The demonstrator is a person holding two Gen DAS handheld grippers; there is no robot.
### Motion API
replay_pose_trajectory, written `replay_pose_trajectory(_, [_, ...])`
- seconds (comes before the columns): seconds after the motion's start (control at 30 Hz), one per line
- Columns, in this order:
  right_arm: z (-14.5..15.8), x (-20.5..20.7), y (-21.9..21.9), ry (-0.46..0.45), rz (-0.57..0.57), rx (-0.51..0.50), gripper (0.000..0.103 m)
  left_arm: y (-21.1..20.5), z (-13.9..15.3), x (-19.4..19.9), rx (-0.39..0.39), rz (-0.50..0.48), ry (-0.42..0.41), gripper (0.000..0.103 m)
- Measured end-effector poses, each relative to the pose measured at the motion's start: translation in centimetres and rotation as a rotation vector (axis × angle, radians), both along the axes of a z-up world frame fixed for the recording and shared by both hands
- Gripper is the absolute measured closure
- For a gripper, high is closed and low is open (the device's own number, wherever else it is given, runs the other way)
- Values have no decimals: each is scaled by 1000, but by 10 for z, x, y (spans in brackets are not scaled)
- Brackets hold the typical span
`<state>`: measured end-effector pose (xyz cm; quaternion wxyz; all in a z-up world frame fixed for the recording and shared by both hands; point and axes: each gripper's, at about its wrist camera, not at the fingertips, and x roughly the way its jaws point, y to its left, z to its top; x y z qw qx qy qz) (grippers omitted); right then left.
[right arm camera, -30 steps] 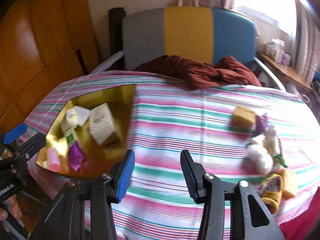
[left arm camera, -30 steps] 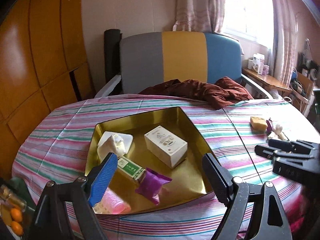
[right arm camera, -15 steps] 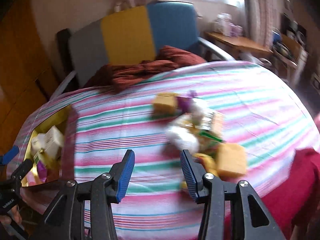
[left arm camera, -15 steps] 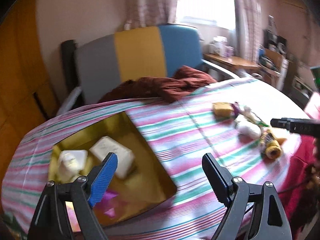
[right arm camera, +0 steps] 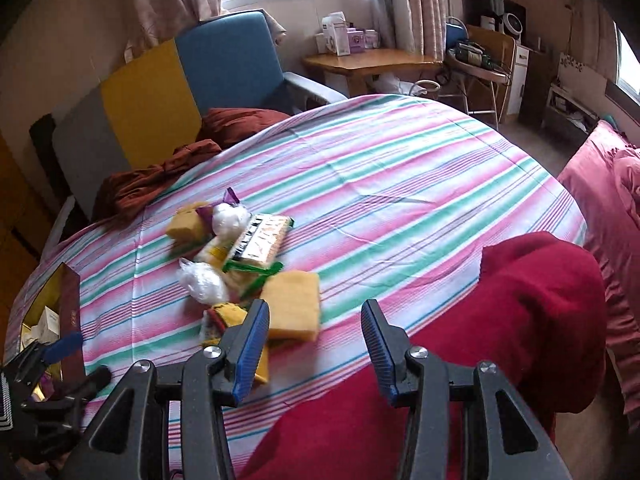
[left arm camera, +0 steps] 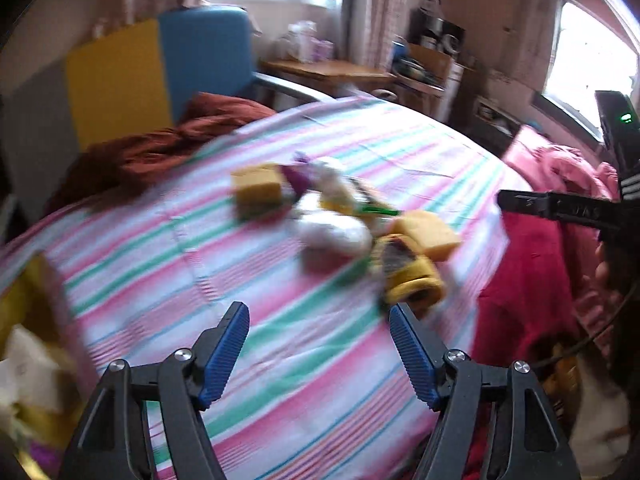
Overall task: Organize objects
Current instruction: 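Move both tools back toward the remaining pile of items, then grasp the yellow knit plush with the left tool while the right tool grasps the cracker packet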
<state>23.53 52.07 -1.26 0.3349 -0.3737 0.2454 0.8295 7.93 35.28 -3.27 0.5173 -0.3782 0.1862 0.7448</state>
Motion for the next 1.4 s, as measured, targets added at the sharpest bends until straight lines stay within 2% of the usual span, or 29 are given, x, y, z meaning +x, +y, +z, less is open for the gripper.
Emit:
replay_pose_trajectory(0.2, [-6, 7, 6, -5, 9, -16, 55, 51, -15, 13, -16, -88, -76, 29])
replay_pose_trajectory(0.43, [-13, 9, 15, -24, 11, -34, 55, 94, -46, 16, -78, -87, -166, 29])
replay_pose_trajectory(0.5, [-16, 8, 18, -34, 12, -42, 55, 98, -52, 17, -80, -87, -178, 34])
replay_pose_trajectory(0.53, [-17, 8, 19, -36, 12, -46, 55, 99, -55, 17, -85, -96, -179, 52])
replay_pose_trajectory(0.57, [-17, 7, 20, -37, 12, -50, 55, 98, -59, 17, -102, -102, -178, 58])
replay_pose_trajectory(0.67, [-18, 3, 22, -40, 23, -59, 55, 80, -58, 10, -69, -106, -198, 66])
replay_pose_trajectory(0.87, [-15, -26, 26, -23, 91, -111, 55, 30, -52, -8, -66, -24, -151, 66])
replay_pose_trajectory(1.07, [-28, -86, 34, -58, 164, -213, 55, -18, -55, -21, -72, 65, -121, 66])
replay_pose_trajectory(1.17, [-40, -116, 42, -101, 160, -240, 54, -34, -63, -32, -51, 109, -168, 65])
replay_pose_trajectory(1.23, [-51, -135, 49, -136, 147, -273, 47, -40, -64, -35, -38, 121, -192, 65])
replay_pose_trajectory(1.3, [-61, -148, 56, -163, 123, -283, 43, -40, -66, -34, -33, 121, -190, 65])
replay_pose_trajectory(1.4, [-74, -162, 65, -186, 87, -307, 42, -41, -68, -35, -25, 125, -198, 65])
